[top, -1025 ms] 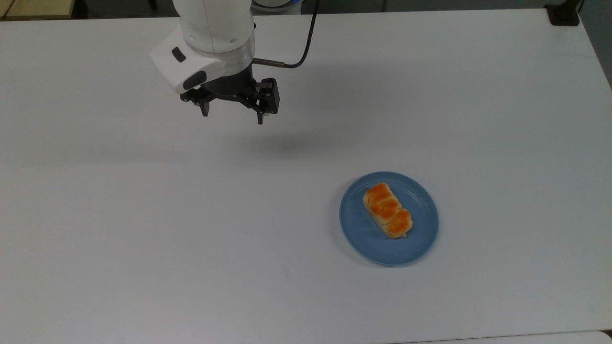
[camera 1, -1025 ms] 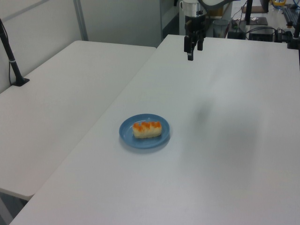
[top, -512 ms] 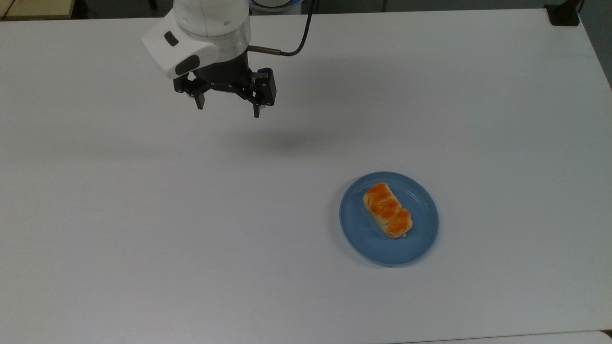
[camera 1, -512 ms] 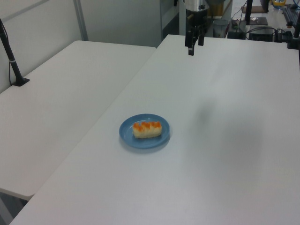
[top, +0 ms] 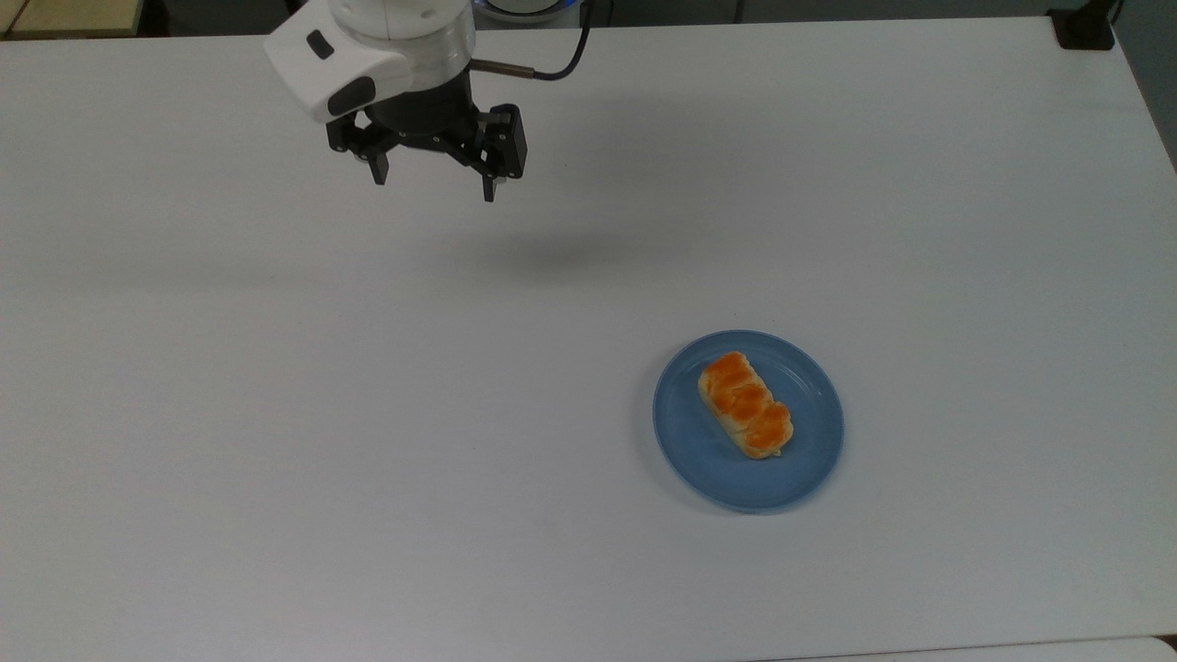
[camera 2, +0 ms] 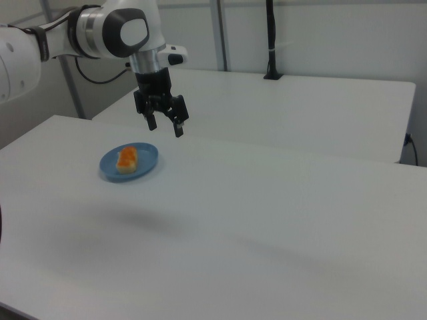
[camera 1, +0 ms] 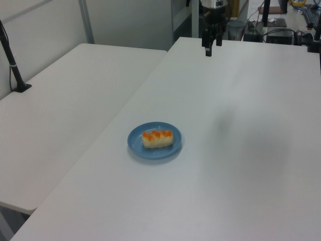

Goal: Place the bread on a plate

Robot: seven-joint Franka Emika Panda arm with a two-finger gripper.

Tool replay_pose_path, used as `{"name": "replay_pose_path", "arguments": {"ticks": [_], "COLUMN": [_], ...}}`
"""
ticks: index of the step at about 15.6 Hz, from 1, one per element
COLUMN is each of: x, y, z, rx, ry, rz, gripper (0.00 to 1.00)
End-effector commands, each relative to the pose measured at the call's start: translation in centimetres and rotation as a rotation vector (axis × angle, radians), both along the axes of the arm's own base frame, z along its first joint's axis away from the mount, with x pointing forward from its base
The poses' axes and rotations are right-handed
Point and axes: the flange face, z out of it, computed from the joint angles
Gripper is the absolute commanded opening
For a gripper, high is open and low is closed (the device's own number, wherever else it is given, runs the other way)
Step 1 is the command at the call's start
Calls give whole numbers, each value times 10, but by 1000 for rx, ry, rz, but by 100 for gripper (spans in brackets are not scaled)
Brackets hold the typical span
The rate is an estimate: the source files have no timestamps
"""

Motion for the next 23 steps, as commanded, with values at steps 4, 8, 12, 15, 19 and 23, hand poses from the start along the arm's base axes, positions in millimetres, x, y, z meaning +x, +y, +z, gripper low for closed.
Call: {"name": "replay_pose_path", "arguments": {"ticks": [4, 8, 12, 15, 19, 23], "x": [-63, -68, -82, -93, -93, -91], "y": [1, -3, 3, 6, 7, 7], "z": [2, 7, -4, -9, -9, -8], "rx": [9, 9, 10, 10, 11, 14], "ry": [55, 50, 32, -26, -31, -33], "rz": [57, 51, 63, 69, 63, 57], "gripper": [100, 100, 100, 100, 100, 100]}}
